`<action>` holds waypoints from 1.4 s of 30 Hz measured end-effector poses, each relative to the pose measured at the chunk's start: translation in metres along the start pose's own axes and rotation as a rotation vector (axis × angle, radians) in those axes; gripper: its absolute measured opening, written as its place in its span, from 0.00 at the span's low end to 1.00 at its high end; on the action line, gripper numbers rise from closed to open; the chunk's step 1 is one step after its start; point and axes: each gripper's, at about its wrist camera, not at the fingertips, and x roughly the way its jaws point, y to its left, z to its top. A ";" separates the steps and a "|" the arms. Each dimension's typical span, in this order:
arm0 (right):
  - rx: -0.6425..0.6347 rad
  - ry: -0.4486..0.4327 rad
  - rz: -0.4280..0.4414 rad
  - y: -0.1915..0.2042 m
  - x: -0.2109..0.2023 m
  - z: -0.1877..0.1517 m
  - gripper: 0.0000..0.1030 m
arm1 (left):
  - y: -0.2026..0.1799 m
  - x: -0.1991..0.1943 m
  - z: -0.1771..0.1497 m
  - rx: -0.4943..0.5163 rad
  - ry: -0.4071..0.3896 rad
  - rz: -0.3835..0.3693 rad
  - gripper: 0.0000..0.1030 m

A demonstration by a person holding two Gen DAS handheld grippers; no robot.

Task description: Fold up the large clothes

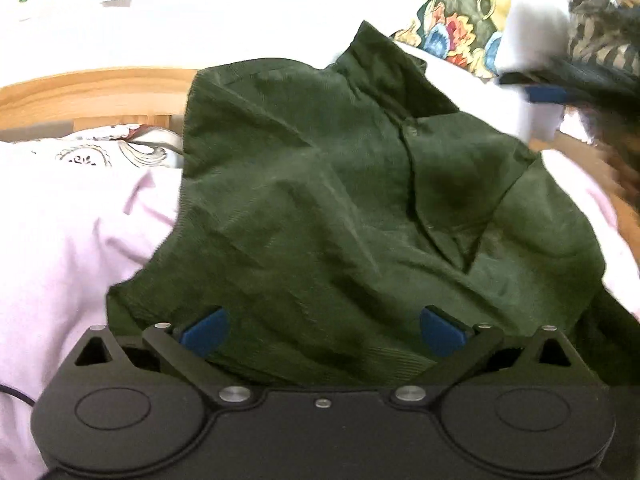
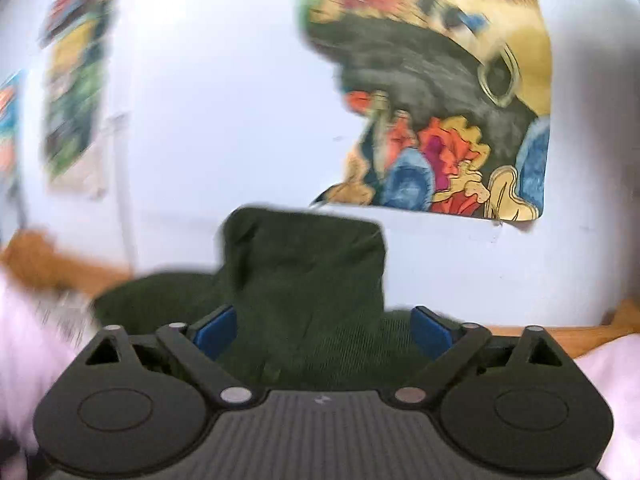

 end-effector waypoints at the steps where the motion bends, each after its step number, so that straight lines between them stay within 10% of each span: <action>1: 0.017 0.000 -0.027 -0.002 0.015 0.006 0.85 | -0.001 -0.003 -0.001 -0.004 -0.002 -0.013 0.99; 11: 0.287 0.027 -0.092 -0.033 0.102 0.010 0.82 | -0.002 0.001 -0.010 -0.079 0.056 -0.045 0.99; 12: 0.295 0.033 -0.084 -0.033 0.107 0.009 0.76 | -0.002 0.001 -0.010 -0.083 0.055 -0.042 0.99; 15: 0.264 0.029 -0.055 -0.029 0.110 0.007 0.14 | -0.001 0.002 -0.009 -0.095 0.062 -0.042 0.99; 17: 0.231 -0.022 -0.034 -0.027 0.098 0.003 0.07 | -0.001 0.001 -0.008 -0.097 0.064 -0.037 0.99; 24: -0.188 -0.219 -0.007 0.017 -0.015 -0.027 0.06 | -0.001 -0.008 -0.008 -0.100 0.020 -0.026 0.99; 31: -0.721 -0.393 0.016 0.077 -0.132 -0.146 0.06 | 0.017 -0.028 -0.012 -0.165 -0.089 -0.035 0.99; 39: -1.050 -0.187 0.032 0.093 -0.181 -0.272 0.07 | 0.041 -0.065 -0.018 -0.215 -0.155 -0.025 0.99; 42: -1.019 -0.123 -0.025 0.089 -0.190 -0.282 0.26 | 0.052 -0.071 -0.016 -0.260 -0.163 0.000 0.99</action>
